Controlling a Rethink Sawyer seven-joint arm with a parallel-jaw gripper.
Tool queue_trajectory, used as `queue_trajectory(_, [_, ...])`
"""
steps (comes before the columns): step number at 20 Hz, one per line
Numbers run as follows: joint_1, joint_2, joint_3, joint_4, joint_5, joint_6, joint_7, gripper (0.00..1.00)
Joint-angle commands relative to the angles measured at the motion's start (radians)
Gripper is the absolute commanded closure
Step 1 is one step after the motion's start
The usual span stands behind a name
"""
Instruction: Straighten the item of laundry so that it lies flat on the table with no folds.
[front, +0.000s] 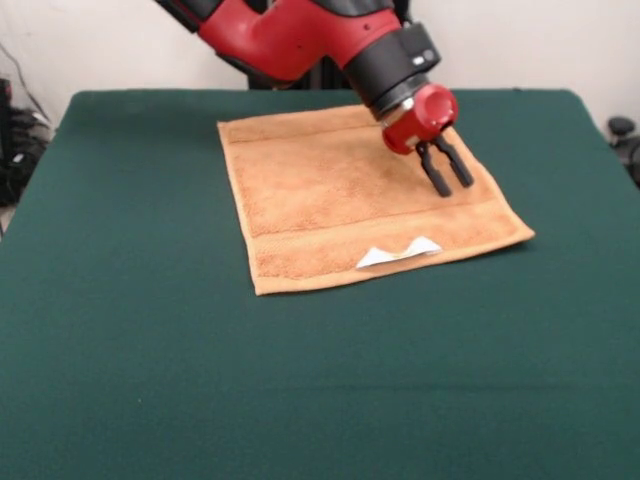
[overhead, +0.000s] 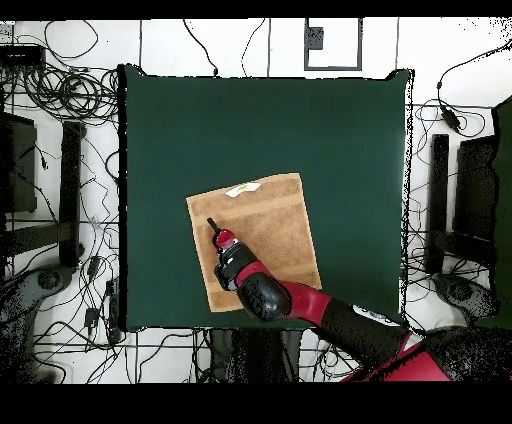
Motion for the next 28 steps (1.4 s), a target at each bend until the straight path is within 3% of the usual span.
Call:
queue_trajectory(1, [0.114, -0.072, -0.023, -0.279, 0.040, 0.037, 0.048, 0.00])
queue_trajectory(6, [0.280, -0.212, -0.229, -0.293, 0.136, -0.016, 0.005, 0.00])
queue_trajectory(10, [0.377, -0.266, -0.343, -0.297, 0.200, -0.031, 0.009, 0.00])
queue_trajectory(23, [0.460, -0.293, -0.444, -0.303, 0.237, -0.072, 0.058, 0.00])
queue_trajectory(28, [0.587, -0.283, -0.598, -0.327, 0.358, -0.162, -0.007, 0.00])
